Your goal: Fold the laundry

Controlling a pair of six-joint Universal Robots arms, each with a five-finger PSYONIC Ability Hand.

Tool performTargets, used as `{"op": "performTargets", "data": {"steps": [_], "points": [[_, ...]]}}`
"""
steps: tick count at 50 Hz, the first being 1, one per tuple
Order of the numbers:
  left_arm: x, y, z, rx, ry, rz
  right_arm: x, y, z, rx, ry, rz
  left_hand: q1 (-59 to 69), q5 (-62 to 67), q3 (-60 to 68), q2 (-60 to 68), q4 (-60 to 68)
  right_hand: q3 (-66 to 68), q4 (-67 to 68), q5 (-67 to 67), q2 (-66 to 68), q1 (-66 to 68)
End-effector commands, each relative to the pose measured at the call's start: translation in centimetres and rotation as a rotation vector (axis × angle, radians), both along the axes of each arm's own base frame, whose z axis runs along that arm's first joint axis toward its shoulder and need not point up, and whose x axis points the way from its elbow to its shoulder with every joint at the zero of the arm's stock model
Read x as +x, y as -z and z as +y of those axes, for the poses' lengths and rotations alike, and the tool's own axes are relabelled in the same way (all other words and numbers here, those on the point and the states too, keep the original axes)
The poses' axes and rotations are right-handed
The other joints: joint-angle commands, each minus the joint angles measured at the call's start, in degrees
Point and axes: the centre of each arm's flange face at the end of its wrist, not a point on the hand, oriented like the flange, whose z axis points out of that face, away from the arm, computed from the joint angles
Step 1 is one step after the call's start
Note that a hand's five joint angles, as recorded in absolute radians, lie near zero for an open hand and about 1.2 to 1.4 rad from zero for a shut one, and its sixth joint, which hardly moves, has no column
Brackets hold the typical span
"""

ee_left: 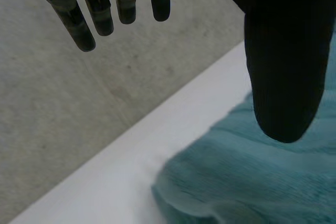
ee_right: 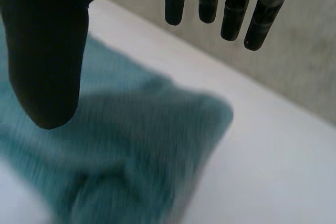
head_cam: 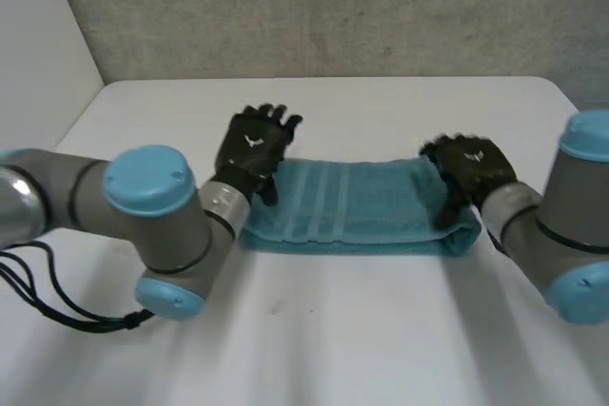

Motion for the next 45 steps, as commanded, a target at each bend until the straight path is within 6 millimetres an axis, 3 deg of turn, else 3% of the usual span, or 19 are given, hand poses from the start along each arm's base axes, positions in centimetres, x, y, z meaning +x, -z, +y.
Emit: {"op": "performTargets", "data": {"steps": [1,2,3,5,14,16,17,18,19,21,22,24,27,29,35,36,37,39,45], "points": [[-0.3,2.4,-0.4,0.035,-0.008,-0.030,-2.6,2.9,-0.1,0.081,0.012,0.008,-0.2,-1.7,0.5,0.6,0.4,14.3,13.3,12.5,14.1,14.8],[-0.3,2.4,-0.4,0.035,-0.008,-0.030,-2.9,3.0,-0.5,0.065,0.024,0.004,-0.2,-1.7,0.5,0.6,0.4,29.6,28.6,27.8,29.3,30.1],[-0.1,2.7,-0.3,0.048,-0.009,-0.039,-2.9,3.0,-0.5,0.065,0.024,0.004,-0.2,-1.6,0.5,0.6,0.5,29.8,28.8,28.0,29.5,30.2],[0.1,2.9,-0.2,0.061,-0.014,-0.046,-3.9,3.0,-2.0,0.008,0.059,0.002,-0.2,-1.6,0.5,0.6,0.5,67.5,66.5,65.7,67.3,68.0],[3.3,1.2,2.0,0.126,-0.131,-0.089,-3.0,-0.7,-4.7,-0.235,0.013,0.171,-0.2,-1.7,0.5,0.6,0.4,67.7,66.7,65.9,67.4,68.2],[3.8,0.5,2.5,0.120,-0.143,-0.084,2.8,-3.0,-2.3,-0.337,-0.119,0.203,-0.2,-1.7,0.5,0.6,0.4,67.7,66.7,65.9,67.4,68.2],[4.1,-0.5,2.9,0.107,-0.150,-0.071,2.8,-3.0,-2.3,-0.337,-0.120,0.203,-0.2,-1.7,0.5,0.6,0.4,67.7,66.7,65.9,67.4,68.2],[4.1,-0.5,2.9,0.107,-0.150,-0.071,6.3,-4.4,-0.4,-0.389,-0.201,0.185,-0.2,-1.7,0.5,0.6,0.4,67.7,66.7,65.9,67.4,68.2],[4.5,-1.4,3.4,0.098,-0.153,-0.056,6.3,-4.4,-0.4,-0.389,-0.202,0.185,-0.2,-1.7,0.5,0.6,0.4,67.7,66.7,65.9,67.4,68.2],[4.9,-2.2,3.7,0.089,-0.157,-0.038,12.1,-3.7,3.6,-0.407,-0.370,0.163,-0.2,-1.7,0.5,0.6,0.4,67.7,66.7,65.9,67.4,68.2],[5.2,-2.8,4.0,0.085,-0.161,-0.021,12.1,-3.7,3.6,-0.407,-0.370,0.163,-0.2,-1.7,0.5,0.6,0.4,67.7,66.7,65.9,67.4,68.2],[5.7,-3.3,4.0,0.081,-0.175,-0.003,15.7,-1.7,6.9,-0.385,-0.492,0.159,-0.2,-1.7,0.5,0.6,0.4,67.7,66.7,65.9,67.4,68.2],[7.0,-4.8,3.6,0.065,-0.237,0.040,16.7,-0.4,8.4,-0.365,-0.543,0.164,-0.2,-1.7,0.5,0.6,0.4,67.7,66.7,65.9,67.4,68.2],[7.8,-5.4,3.2,0.055,-0.281,0.058,18.4,1.7,11.8,-0.327,-0.654,0.167,-0.2,-1.7,0.5,0.6,0.4,67.7,66.7,65.9,67.4,68.2],[9.6,-6.2,1.7,0.032,-0.369,0.079,18.8,5.1,13.6,-0.248,-0.704,0.215,-0.2,-1.7,0.5,0.6,0.4,67.7,66.7,65.9,67.4,68.2],[9.6,-6.5,1.4,0.024,-0.372,0.084,18.7,4.9,13.3,-0.248,-0.682,0.219,-0.2,-1.7,0.5,0.6,0.4,43.0,42.0,41.2,42.7,43.4],[9.6,-6.5,1.4,0.024,-0.372,0.084,18.5,3.9,12.6,-0.266,-0.631,0.221,-0.2,-1.7,0.5,0.6,0.4,13.2,12.2,11.4,13.0,13.7],[9.6,-6.6,1.2,0.019,-0.371,0.087,18.0,2.1,11.6,-0.295,-0.556,0.214,-0.2,-1.7,0.5,0.6,0.4,2.1,1.1,0.3,1.8,2.6],[7.4,-6.9,-0.4,-0.004,-0.293,0.109,14.3,-5.2,6.8,-0.354,-0.304,0.071,-0.2,-1.7,0.5,0.6,0.4,-2.3,-3.3,-4.1,-2.6,-1.8]]}}
